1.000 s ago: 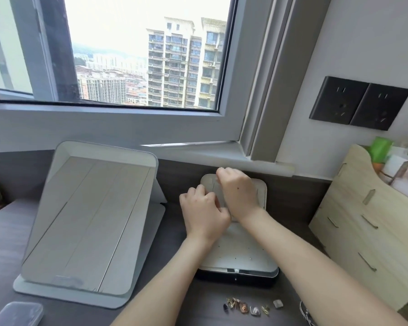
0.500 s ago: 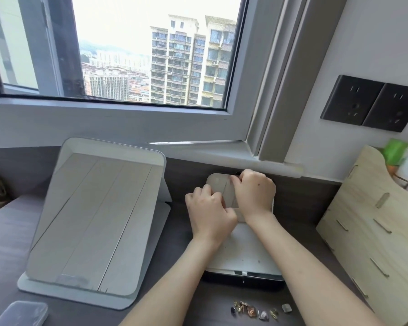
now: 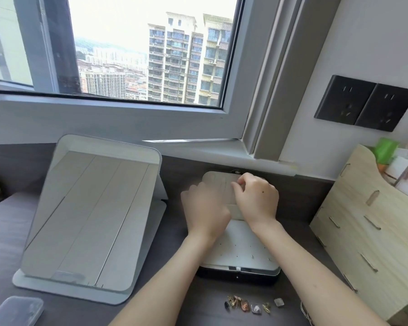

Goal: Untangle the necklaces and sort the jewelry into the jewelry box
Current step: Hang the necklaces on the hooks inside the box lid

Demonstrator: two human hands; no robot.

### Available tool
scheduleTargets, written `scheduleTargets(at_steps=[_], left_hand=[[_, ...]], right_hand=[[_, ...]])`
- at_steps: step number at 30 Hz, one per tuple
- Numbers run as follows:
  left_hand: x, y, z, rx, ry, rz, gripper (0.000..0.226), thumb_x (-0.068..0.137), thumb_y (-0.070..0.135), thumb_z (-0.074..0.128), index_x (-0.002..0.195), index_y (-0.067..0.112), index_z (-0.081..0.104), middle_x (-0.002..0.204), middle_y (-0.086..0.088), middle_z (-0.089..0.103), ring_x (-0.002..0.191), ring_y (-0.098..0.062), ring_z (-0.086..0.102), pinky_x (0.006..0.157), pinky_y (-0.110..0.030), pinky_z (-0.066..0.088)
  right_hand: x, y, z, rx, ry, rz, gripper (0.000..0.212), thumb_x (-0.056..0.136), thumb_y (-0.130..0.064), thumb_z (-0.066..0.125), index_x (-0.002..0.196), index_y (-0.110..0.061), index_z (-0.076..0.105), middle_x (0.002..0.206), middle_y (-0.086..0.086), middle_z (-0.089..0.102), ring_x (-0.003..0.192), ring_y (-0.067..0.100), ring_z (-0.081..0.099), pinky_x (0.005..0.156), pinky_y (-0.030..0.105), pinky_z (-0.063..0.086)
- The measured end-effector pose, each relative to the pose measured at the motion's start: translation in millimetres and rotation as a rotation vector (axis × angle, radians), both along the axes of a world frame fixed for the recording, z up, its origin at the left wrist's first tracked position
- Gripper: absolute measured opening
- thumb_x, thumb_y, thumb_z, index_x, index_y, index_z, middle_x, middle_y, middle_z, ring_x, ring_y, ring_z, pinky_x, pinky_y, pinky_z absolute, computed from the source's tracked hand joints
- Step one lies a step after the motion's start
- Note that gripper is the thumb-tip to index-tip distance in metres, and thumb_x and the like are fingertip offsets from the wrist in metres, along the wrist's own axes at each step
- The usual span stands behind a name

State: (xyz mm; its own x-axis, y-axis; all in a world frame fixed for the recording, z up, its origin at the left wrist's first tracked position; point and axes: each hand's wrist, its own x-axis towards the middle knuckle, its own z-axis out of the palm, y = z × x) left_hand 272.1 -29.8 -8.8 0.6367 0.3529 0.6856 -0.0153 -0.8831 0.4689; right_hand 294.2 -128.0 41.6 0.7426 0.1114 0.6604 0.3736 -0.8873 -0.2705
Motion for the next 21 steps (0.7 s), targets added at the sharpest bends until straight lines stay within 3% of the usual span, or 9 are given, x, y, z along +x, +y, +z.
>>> scheduleTargets(at_steps=[5, 10, 13, 17, 19, 21], left_hand=[[-1.2, 0.2, 2.7, 0.032, 0.059, -0.017, 0.015, 0.052, 0.016, 0.049, 0.050, 0.011, 0.063, 0.057, -0.004, 0.051, 0.057, -0.026, 0.047, 0.062, -0.031, 0.029], [-19.7, 5.4, 33.3, -0.028, 0.199, -0.153, 0.039, 0.069, 0.025, 0.037, 0.087, 0.014, 0.070, 0.089, -0.005, 0.059, 0.087, -0.025, 0.049, 0.075, -0.032, 0.029], [-47.3, 16.1, 58.0, 0.016, 0.206, -0.315, 0.024, 0.078, 0.016, 0.048, 0.088, 0.015, 0.070, 0.088, 0.000, 0.057, 0.087, -0.021, 0.050, 0.072, -0.028, 0.033], [-119.8, 47.2, 75.2, 0.003, 0.324, -0.537, 0.020, 0.073, 0.014, 0.051, 0.079, 0.020, 0.069, 0.080, 0.009, 0.052, 0.073, -0.009, 0.051, 0.070, -0.026, 0.043], [-163.8, 69.7, 77.9, -0.026, 0.367, -0.551, 0.022, 0.067, 0.018, 0.047, 0.076, 0.021, 0.068, 0.081, 0.008, 0.058, 0.073, -0.008, 0.054, 0.069, -0.020, 0.044], [-205.1, 95.1, 77.9, -0.051, 0.406, -0.503, 0.023, 0.065, 0.021, 0.047, 0.074, 0.018, 0.068, 0.079, 0.008, 0.060, 0.072, -0.009, 0.056, 0.061, -0.010, 0.037]], right_hand=[[-15.3, -6.9, 5.5, -0.024, 0.069, 0.004, 0.019, 0.089, -0.030, 0.058, 0.086, -0.014, 0.068, 0.084, 0.004, 0.069, 0.085, 0.028, 0.062, 0.063, 0.030, 0.036], [-54.2, -19.9, 14.3, 0.047, 0.124, 0.075, 0.017, 0.088, -0.030, 0.060, 0.085, -0.017, 0.070, 0.078, -0.002, 0.069, 0.075, 0.021, 0.062, 0.061, 0.026, 0.040], [-93.7, -30.3, 17.5, 0.126, 0.214, 0.163, 0.015, 0.086, -0.031, 0.063, 0.080, -0.020, 0.070, 0.070, -0.009, 0.065, 0.069, 0.011, 0.059, 0.056, 0.022, 0.041], [-151.8, -34.1, 6.3, 0.250, 0.460, 0.300, 0.013, 0.080, -0.028, 0.069, 0.067, -0.027, 0.067, 0.063, -0.008, 0.067, 0.069, 0.010, 0.062, 0.066, 0.028, 0.047], [-180.0, -29.9, -3.6, 0.271, 0.600, 0.396, 0.016, 0.078, -0.027, 0.071, 0.063, -0.027, 0.067, 0.059, -0.007, 0.066, 0.063, 0.008, 0.060, 0.061, 0.026, 0.045], [-204.8, -23.4, -13.7, 0.165, 0.714, 0.478, 0.014, 0.078, -0.033, 0.070, 0.065, -0.027, 0.068, 0.061, -0.010, 0.066, 0.060, 0.002, 0.057, 0.058, 0.023, 0.043]])
